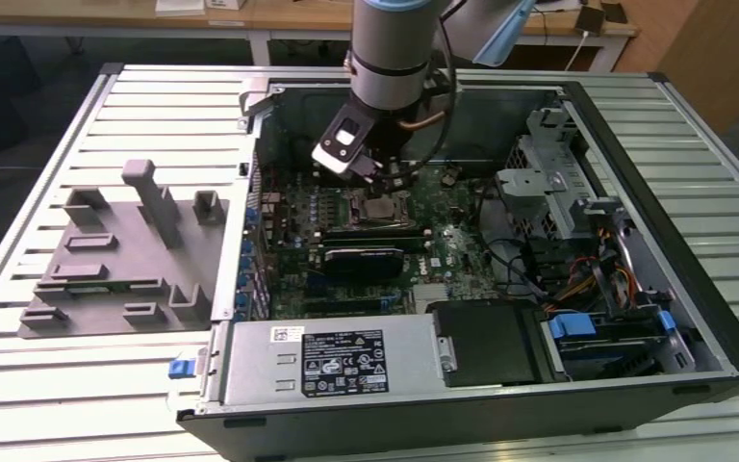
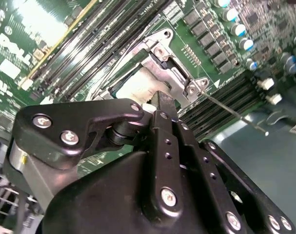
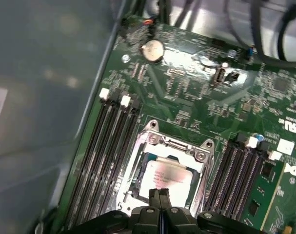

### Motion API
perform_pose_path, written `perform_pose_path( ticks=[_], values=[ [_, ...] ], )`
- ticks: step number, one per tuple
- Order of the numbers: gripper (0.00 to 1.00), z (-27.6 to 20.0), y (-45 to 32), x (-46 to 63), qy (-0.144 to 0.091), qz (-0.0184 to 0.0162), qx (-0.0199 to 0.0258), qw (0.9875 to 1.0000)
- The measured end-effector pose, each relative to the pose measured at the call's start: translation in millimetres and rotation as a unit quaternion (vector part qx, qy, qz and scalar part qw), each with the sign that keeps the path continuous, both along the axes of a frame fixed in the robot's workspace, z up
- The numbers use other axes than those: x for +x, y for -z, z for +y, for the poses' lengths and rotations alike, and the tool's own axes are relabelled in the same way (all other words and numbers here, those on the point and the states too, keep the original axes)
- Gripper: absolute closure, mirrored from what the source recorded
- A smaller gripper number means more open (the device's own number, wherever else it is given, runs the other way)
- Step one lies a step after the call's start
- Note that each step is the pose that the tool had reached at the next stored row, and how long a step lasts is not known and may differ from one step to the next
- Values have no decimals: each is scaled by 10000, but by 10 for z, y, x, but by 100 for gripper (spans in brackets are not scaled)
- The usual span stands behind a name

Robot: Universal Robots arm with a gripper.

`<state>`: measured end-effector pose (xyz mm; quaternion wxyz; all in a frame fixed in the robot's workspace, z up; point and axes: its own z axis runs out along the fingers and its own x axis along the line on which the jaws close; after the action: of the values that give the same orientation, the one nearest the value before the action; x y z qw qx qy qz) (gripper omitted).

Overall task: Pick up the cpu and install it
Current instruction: 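Close the cpu cover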

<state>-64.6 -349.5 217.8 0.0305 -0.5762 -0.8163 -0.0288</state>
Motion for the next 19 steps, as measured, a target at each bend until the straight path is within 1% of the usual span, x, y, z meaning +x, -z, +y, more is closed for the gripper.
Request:
perform_pose_path(
  ticks=[2, 5, 6, 7, 9, 11, 14, 17, 19],
  values=[
    [89, 0, 1, 0, -185, 0, -2, 9998],
    [89, 0, 2, 0, -455, 0, -5, 9990],
    [89, 0, 2, 0, -550, 0, -6, 9985],
    [89, 0, 2, 0, -694, 0, -8, 9976],
    [89, 0, 3, 0, -874, 0, -9, 9962],
    [89, 0, 4, 0, -1055, 0, -10, 9944],
    [89, 0, 6, 0, -1328, 0, -11, 9911],
    [89, 0, 8, 0, -1595, -1, -12, 9872],
    [89, 0, 10, 0, -1777, 0, -14, 9841]
  ],
)
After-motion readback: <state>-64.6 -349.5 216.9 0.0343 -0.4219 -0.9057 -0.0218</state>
